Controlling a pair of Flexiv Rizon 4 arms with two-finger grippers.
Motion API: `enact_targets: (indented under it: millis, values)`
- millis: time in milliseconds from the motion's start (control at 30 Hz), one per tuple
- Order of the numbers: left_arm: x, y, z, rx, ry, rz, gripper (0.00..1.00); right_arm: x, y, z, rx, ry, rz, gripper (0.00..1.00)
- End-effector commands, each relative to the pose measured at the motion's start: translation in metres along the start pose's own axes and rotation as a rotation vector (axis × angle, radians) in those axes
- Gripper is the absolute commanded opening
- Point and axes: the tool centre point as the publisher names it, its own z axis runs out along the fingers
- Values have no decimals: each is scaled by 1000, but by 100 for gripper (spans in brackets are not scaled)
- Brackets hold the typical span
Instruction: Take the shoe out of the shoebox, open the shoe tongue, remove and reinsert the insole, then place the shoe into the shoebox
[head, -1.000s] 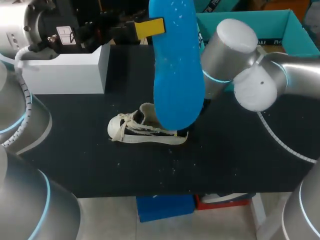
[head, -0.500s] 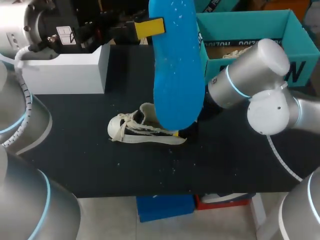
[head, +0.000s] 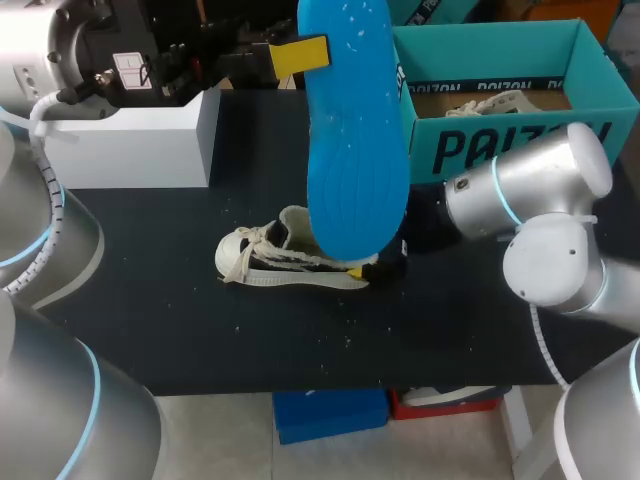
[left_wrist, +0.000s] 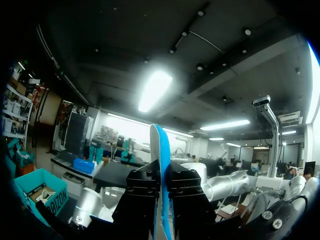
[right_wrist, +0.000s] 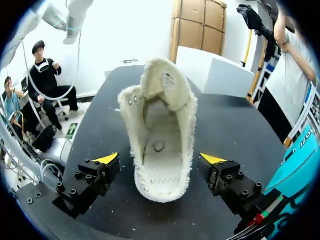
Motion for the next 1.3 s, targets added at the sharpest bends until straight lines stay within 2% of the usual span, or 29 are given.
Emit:
enact_targets:
  millis: [33,300,433,567,633,700,867,1033,1200,1300]
  values:
    - [-1,0,2,0,-2,1,0,-1,-4,5,-176,6,2,100]
    - [-1,0,2,0,-2,1,0,-1,-4,7,-283,18,17,100]
    - [-1,0,2,0,-2,1,0,-2,-3,4,-241,35,7,100]
    - [-1,0,2,0,-2,1,0,-6,-1,-4,-123,53,-2,100]
    - [-1,0,2,0,-2,1,0,-8,0,-8,-27,68,-19,100]
    - [-1,0,2,0,-2,1,0,-9,1,-11,7,62,-12,100]
    - [-1,0,2,0,-2,1,0,-12,2,-16,212,56,-20,100]
    - [-1,0,2,0,-2,1,0,-17,3,-15,442,63,-60,100]
    - [-1,0,2,0,-2,1,0,-21,7,-11,616,66,-96,100]
    - [-1,0,2,0,-2,1,0,-23,11,-9,688,65,-112,100]
